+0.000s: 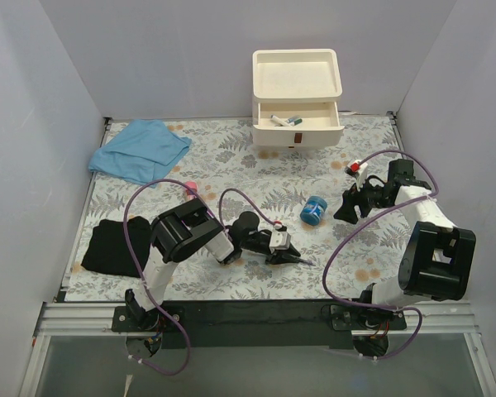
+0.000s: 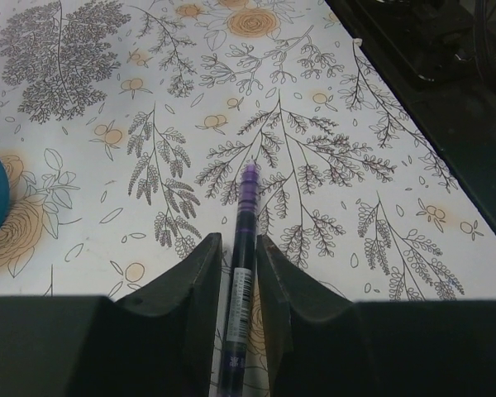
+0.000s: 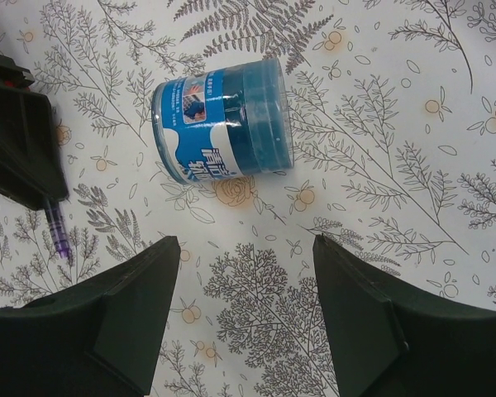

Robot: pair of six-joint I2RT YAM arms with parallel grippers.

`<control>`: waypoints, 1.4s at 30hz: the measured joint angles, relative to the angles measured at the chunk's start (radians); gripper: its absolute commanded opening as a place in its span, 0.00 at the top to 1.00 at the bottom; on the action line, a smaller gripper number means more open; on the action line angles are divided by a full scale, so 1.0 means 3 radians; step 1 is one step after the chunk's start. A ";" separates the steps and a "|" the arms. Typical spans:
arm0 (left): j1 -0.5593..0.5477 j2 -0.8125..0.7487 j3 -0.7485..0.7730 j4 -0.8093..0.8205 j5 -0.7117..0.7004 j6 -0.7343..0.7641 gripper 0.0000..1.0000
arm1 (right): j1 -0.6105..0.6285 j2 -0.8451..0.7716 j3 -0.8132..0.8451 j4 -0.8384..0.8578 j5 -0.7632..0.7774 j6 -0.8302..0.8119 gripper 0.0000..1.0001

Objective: Sort the stationery into containers
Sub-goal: Pick up the pen from the center of the board.

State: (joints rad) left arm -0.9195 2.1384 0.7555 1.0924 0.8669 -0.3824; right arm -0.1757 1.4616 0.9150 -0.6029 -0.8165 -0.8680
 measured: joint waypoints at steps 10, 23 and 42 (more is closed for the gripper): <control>-0.0041 0.0001 0.0216 -0.0366 -0.0031 0.0004 0.99 | -0.0001 0.0000 0.0005 -0.0001 -0.0033 -0.0008 0.26; 0.0058 -0.0871 -0.0220 -0.1308 -0.0343 -0.0351 1.00 | -0.0028 -0.0224 0.0206 -0.0116 0.0064 -0.0009 0.26; 0.1677 -0.2524 -0.0067 -0.2946 -0.0516 -0.1057 1.00 | 0.1308 -0.0271 0.0629 -0.0139 0.0267 0.0219 0.29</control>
State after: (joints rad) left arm -0.4164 1.3811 0.7353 0.2085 0.7120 -0.6994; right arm 0.2169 1.3804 1.1038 -0.6445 -0.7364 -0.8024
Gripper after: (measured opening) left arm 0.136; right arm 0.719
